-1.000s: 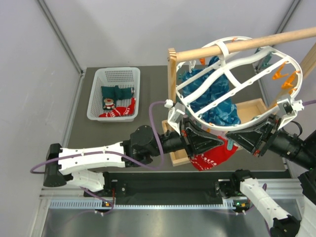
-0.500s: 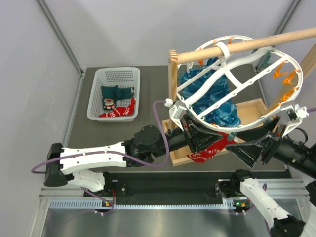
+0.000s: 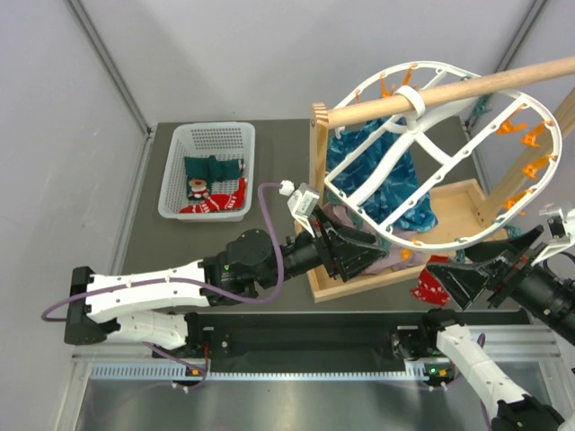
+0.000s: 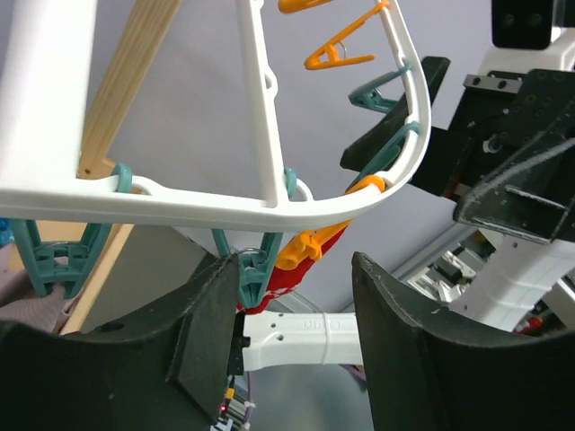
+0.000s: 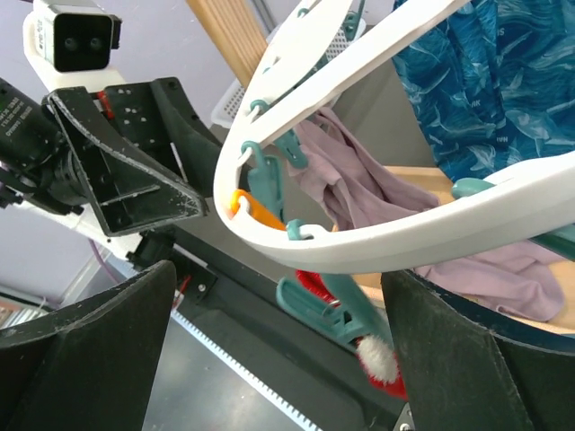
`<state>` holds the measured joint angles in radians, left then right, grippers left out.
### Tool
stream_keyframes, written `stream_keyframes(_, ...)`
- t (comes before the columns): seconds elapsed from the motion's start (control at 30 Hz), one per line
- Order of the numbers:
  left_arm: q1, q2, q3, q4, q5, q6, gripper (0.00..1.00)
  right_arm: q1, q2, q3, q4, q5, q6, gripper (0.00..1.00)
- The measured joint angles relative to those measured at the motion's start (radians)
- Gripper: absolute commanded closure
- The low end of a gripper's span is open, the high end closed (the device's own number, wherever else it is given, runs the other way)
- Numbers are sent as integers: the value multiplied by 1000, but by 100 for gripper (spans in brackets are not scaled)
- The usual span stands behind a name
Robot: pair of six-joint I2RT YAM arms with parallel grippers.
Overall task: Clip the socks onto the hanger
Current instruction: Clamp the sock onto the hanger, then open the clamp at the hanger.
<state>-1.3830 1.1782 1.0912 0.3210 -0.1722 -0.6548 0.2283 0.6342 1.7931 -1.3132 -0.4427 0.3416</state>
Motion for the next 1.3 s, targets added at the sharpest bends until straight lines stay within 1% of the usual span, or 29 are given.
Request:
stream_keyframes(0.2,-19,34,4,2,71,-16,47,1,-29,-18,-15,66,0,6)
stream_keyframes(0.33,-53,84,8,-7,78,-16,51,1,-32,-3,-19,156,0,6)
stream_keyframes(0.43,-65,90,8,-29,61,-16,51,1,-30,23,-20,214,-2,5)
stream_keyframes(0.63,-70,58,-5,-39,-18,-15,44,4,-29,63,-18,313,-17,0)
stream_keyframes(0.8,-70,46,-5,-39,-58,-8,41,5,-19,89,-20,383,-28,0)
stream_keyframes(0.93,-70,46,-5,-47,-80,0,39,5,-10,124,-21,378,-35,2)
stream_keyframes(1.1,-70,46,-6,-53,-84,4,41,5,-17,150,-25,295,-35,5)
stream_keyframes(1.2,-70,42,-6,-53,-85,7,39,6,-42,97,-26,257,-27,4)
stream_keyframes(1.27,-71,38,-6,-53,-98,7,38,6,-63,50,-28,254,-15,1)
stream_keyframes(1.3,-71,36,-5,-53,-107,6,37,6,-71,24,-31,258,-3,0)
